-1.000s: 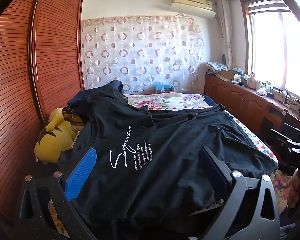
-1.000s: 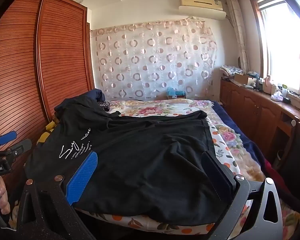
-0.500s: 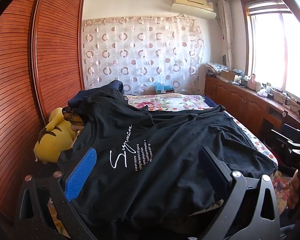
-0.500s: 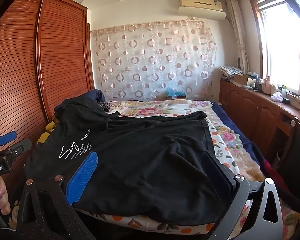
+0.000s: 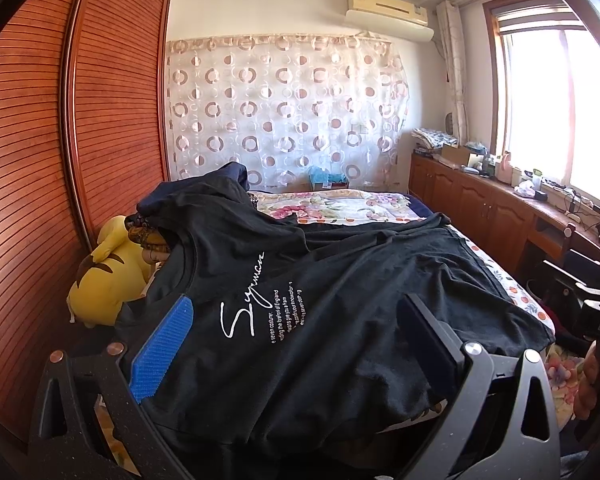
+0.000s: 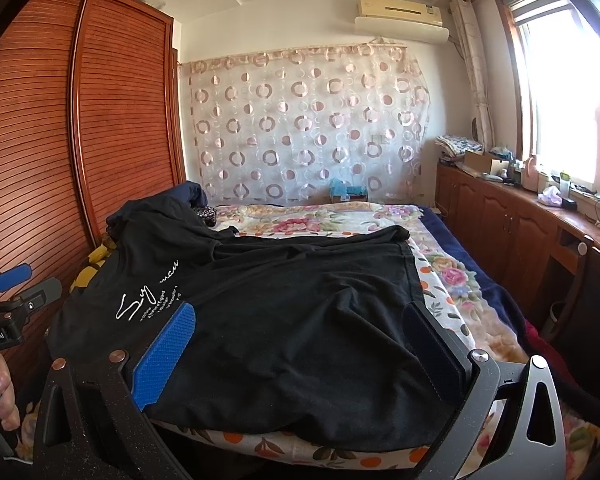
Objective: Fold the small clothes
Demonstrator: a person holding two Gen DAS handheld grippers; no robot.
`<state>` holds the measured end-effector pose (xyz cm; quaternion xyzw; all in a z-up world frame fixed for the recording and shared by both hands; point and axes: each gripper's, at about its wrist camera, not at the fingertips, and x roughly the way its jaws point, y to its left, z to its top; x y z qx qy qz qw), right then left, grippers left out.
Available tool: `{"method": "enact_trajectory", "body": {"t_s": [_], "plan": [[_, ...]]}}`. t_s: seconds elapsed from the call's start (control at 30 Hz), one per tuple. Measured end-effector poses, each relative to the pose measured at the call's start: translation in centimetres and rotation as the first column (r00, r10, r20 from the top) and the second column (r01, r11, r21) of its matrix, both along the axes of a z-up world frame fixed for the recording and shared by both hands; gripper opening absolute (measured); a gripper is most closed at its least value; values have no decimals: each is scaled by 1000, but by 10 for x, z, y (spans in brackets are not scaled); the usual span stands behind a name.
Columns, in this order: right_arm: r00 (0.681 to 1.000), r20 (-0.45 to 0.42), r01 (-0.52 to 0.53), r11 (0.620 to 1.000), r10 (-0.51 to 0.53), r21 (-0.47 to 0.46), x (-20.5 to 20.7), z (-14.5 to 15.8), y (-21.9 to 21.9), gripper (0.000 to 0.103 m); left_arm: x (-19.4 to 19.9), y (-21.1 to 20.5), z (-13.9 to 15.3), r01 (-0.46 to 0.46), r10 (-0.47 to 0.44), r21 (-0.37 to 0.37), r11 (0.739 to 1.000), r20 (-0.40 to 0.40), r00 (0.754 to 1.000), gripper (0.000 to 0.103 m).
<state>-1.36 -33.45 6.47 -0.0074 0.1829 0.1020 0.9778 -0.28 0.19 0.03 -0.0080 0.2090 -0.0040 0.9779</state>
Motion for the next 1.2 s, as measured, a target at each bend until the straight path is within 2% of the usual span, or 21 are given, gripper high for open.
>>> {"method": "enact_trajectory", "body": {"t_s": [1.2], "plan": [[1000,5,-9,1000,9,0,3,0,0,103,0,4,5,-1,1,2,1000,12,1000,102]]}}
